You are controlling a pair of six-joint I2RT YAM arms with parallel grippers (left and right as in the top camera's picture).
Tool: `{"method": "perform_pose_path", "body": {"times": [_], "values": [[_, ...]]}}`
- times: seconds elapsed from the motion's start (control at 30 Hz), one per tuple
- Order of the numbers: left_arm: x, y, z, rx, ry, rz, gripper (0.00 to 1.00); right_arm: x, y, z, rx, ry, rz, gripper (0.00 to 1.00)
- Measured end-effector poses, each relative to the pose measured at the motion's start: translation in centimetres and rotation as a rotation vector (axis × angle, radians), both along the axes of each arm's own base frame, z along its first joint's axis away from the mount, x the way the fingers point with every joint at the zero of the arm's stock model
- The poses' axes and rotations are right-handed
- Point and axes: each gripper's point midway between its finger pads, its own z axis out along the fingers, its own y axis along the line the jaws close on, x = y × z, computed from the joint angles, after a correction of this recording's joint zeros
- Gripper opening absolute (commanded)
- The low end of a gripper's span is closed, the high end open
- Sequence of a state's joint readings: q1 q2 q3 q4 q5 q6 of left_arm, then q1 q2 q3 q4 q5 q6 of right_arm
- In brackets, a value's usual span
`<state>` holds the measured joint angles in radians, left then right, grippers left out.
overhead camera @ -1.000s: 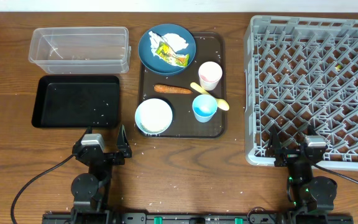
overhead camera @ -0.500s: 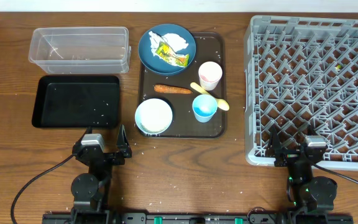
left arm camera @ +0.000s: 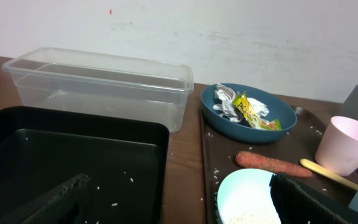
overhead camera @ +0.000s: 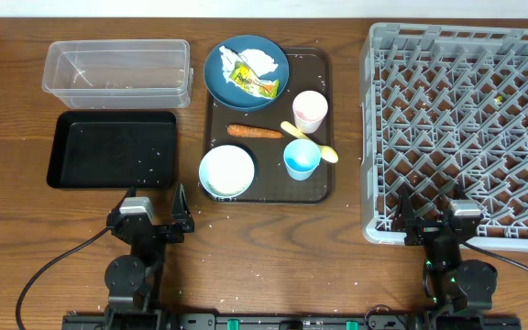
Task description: Sort waste into correct bins and load items into the dishwasher rack
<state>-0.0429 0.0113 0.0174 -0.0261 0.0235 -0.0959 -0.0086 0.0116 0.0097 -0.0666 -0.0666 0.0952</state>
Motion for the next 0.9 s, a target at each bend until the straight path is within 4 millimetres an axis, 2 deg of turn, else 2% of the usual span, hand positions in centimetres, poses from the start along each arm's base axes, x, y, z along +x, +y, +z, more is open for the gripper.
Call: {"method": "perform_pose_path", "body": {"times": [0.9], "values": [[-0.01, 0.47, 0.09, 0.014, -0.002, 0.026, 0.93, 0.00, 0.00, -0.02, 0.000, 0.001, 0.000, 0.99]]}}
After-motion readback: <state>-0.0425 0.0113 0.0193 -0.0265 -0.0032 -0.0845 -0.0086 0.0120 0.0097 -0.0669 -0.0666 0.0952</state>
